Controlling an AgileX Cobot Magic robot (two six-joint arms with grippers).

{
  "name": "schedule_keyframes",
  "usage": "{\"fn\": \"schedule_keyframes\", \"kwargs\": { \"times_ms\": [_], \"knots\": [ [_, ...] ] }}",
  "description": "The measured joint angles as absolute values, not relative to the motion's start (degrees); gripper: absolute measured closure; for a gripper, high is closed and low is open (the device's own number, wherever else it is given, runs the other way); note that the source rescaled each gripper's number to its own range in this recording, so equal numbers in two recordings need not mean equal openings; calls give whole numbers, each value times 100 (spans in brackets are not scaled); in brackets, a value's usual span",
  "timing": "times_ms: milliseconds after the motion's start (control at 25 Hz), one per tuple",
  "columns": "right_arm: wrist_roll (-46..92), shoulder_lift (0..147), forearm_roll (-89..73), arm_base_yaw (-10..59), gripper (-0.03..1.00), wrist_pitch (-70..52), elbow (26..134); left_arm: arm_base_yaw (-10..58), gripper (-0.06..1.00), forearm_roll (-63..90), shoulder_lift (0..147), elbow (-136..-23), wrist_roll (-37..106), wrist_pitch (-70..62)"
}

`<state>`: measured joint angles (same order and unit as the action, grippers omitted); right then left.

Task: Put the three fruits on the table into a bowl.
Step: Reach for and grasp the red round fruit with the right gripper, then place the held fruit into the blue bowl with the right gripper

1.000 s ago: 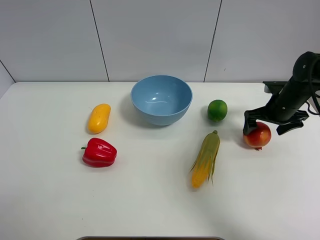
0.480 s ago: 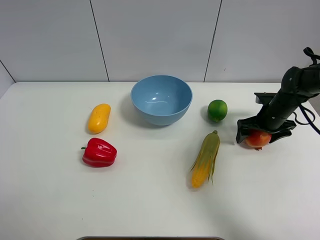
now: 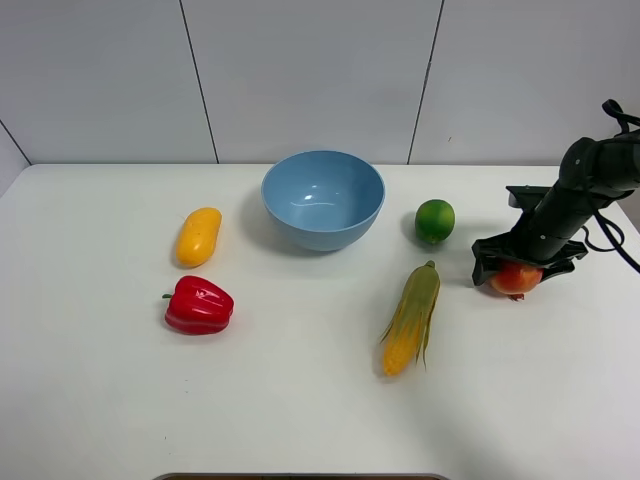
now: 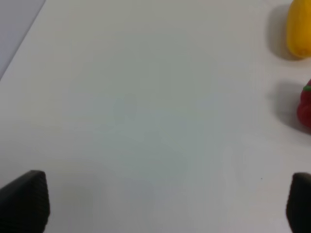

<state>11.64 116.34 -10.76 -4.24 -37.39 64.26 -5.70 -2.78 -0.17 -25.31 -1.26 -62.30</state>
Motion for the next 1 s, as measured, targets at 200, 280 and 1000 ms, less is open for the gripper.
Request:
{"fn": "schedule_keyframes", "kwargs": {
  "times_ms": [200,280,1000],
  "knots": [
    [1166,11634,-1076,-424,76,-3721,6426,-570,-6,-278,-17,-2531,-126,-6230],
    [1171,11634,-1078,-424,76,-3715,6426,-570,-6,-278,-17,-2531,-126,-6230],
    [1171,11634,-1139,-424,76,-3684,6426,-570,-6,-278,-17,-2531,-121,-6230]
  ]
}}
